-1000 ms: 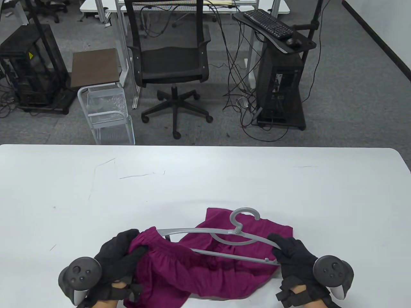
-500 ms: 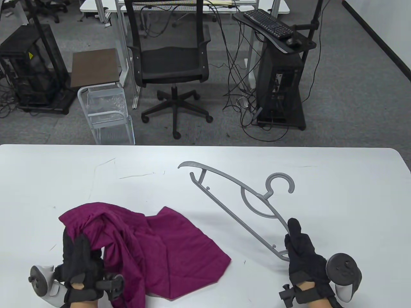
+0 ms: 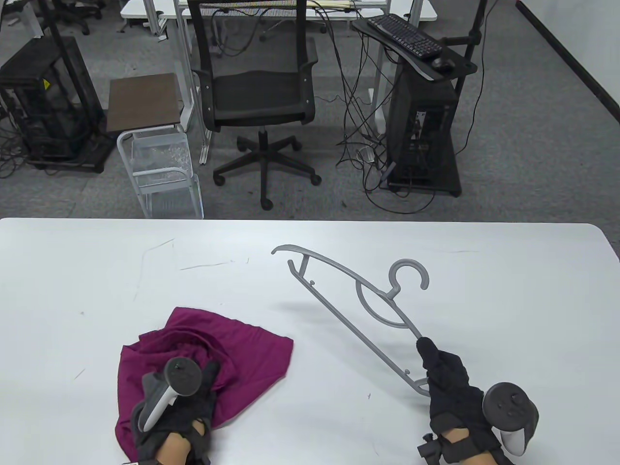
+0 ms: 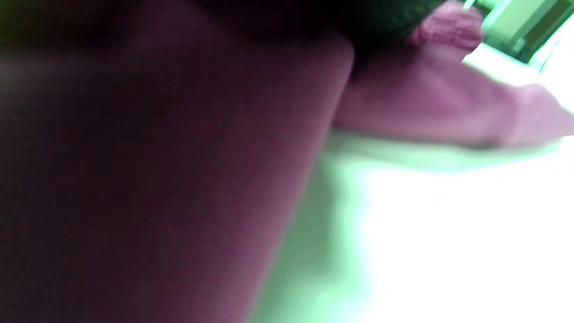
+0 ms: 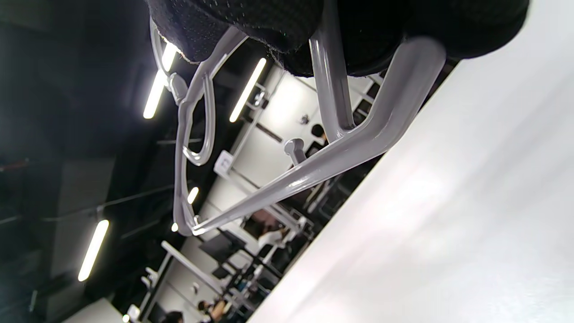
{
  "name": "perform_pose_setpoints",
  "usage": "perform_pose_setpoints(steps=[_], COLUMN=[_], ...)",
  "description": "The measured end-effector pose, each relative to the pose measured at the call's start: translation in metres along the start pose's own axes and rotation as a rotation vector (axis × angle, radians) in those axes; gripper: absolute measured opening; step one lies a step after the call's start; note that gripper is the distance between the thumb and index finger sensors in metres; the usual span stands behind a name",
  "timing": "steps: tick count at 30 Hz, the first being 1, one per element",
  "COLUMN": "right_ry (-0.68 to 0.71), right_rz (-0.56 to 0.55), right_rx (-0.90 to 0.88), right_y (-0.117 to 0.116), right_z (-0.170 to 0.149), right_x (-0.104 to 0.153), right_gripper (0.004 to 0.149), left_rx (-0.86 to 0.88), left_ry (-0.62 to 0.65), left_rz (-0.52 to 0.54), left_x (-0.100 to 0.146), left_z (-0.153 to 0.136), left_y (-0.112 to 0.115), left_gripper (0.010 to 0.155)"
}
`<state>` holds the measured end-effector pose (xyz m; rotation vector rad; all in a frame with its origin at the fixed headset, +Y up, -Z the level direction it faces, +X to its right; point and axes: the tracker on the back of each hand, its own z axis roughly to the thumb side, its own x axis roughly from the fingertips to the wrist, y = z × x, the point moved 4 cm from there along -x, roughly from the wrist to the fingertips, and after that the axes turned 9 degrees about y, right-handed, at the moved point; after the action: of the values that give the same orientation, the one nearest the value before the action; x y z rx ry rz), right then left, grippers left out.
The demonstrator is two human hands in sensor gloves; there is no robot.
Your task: Remove shorts from gray hanger
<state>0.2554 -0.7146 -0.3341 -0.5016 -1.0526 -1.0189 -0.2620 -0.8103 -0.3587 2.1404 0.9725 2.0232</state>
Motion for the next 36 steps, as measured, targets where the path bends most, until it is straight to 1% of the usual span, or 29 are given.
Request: perform_pose_setpoints(steps=[1, 2, 3, 5, 7, 9, 10, 11, 12, 13, 14, 15, 16, 17, 18, 20, 21, 23, 25, 27, 31, 32, 35, 36], right_ry=[0.002, 0.007, 0.011, 0.023, 0.03, 0.034, 0.035, 0.036, 0.022, -0.001, -0.031, -0.053, -0.098, -0.119, -0.139, -0.213, -0.279, -0.358, -0.412, -0.443, -0.469, -0.479, -0.552, -0.57], right_rz=[0.007, 0.015, 0.022, 0.036, 0.044, 0.042, 0.024, 0.004, -0.02, -0.044, -0.077, -0.088, -0.085, -0.06, -0.035, -0.016, -0.02, -0.004, 0.007, 0.05, 0.176, 0.198, 0.288, 0.301], right_rx=[-0.001, 0.0, 0.002, 0.007, 0.01, 0.011, 0.02, 0.031, 0.039, 0.039, 0.034, 0.027, 0.016, 0.01, 0.017, 0.026, 0.066, 0.097, 0.051, 0.028, 0.202, 0.223, 0.184, 0.17], right_y=[-0.001, -0.002, -0.003, -0.005, -0.007, -0.007, -0.006, -0.004, -0.002, 0.001, 0.005, 0.007, 0.009, 0.008, 0.008, 0.007, 0.007, 0.003, -0.005, -0.013, -0.023, -0.027, -0.04, -0.042], right_z=[0.0, 0.001, 0.002, 0.004, 0.005, 0.006, 0.007, 0.007, 0.007, 0.005, 0.002, 0.0, -0.004, -0.007, -0.01, -0.019, -0.027, -0.039, -0.052, -0.06, -0.069, -0.072, -0.082, -0.084], right_x=[0.0, 0.0, 0.0, -0.001, -0.001, -0.001, -0.001, -0.001, -0.001, 0.0, 0.001, 0.002, 0.002, 0.002, 0.003, 0.004, 0.007, 0.011, 0.014, 0.012, 0.004, 0.004, 0.006, 0.007], right_gripper=[0.066, 0.066, 0.066, 0.066, 0.065, 0.061, 0.061, 0.06, 0.059, 0.059, 0.059, 0.06, 0.063, 0.07, 0.073, 0.076, 0.076, 0.074, 0.073, 0.072, 0.073, 0.073, 0.074, 0.074], left_rx=[0.012, 0.02, 0.027, 0.037, 0.071, 0.127, 0.151, 0.187, 0.234, 0.271, 0.331, 0.368, 0.424, 0.467, 0.507, 0.563, 0.572, 0.57, 0.559, 0.574, 0.602, 0.6, 0.598, 0.602], left_ry=[0.0, 0.003, 0.007, 0.017, 0.029, 0.061, 0.074, 0.099, 0.134, 0.16, 0.218, 0.252, 0.3, 0.336, 0.368, 0.417, 0.433, 0.433, 0.426, 0.424, 0.423, 0.422, 0.418, 0.413], left_rz=[0.02, 0.076, 0.089, 0.058, 0.052, 0.045, 0.053, 0.082, 0.134, 0.177, 0.24, 0.276, 0.33, 0.368, 0.409, 0.474, 0.496, 0.51, 0.496, 0.483, 0.472, 0.471, 0.467, 0.464], left_x=[0.0, 0.001, 0.001, 0.001, 0.001, 0.002, 0.003, 0.006, 0.011, 0.017, 0.026, 0.032, 0.042, 0.051, 0.059, 0.069, 0.072, 0.073, 0.07, 0.068, 0.066, 0.067, 0.068, 0.068], left_z=[0.0, 0.001, 0.001, -0.001, -0.003, -0.004, -0.004, -0.003, -0.001, 0.0, 0.003, 0.004, 0.006, 0.007, 0.008, 0.009, 0.01, 0.01, 0.009, 0.008, 0.007, 0.009, 0.009, 0.01], left_y=[-0.002, -0.006, -0.007, -0.006, -0.006, -0.008, -0.011, -0.016, -0.024, -0.031, -0.041, -0.047, -0.056, -0.061, -0.067, -0.075, -0.077, -0.078, -0.077, -0.074, -0.072, -0.072, -0.072, -0.071], left_gripper=[0.069, 0.067, 0.067, 0.068, 0.072, 0.079, 0.083, 0.088, 0.091, 0.094, 0.095, 0.094, 0.093, 0.092, 0.09, 0.088, 0.087, 0.087, 0.086, 0.085, 0.085, 0.085, 0.085, 0.085])
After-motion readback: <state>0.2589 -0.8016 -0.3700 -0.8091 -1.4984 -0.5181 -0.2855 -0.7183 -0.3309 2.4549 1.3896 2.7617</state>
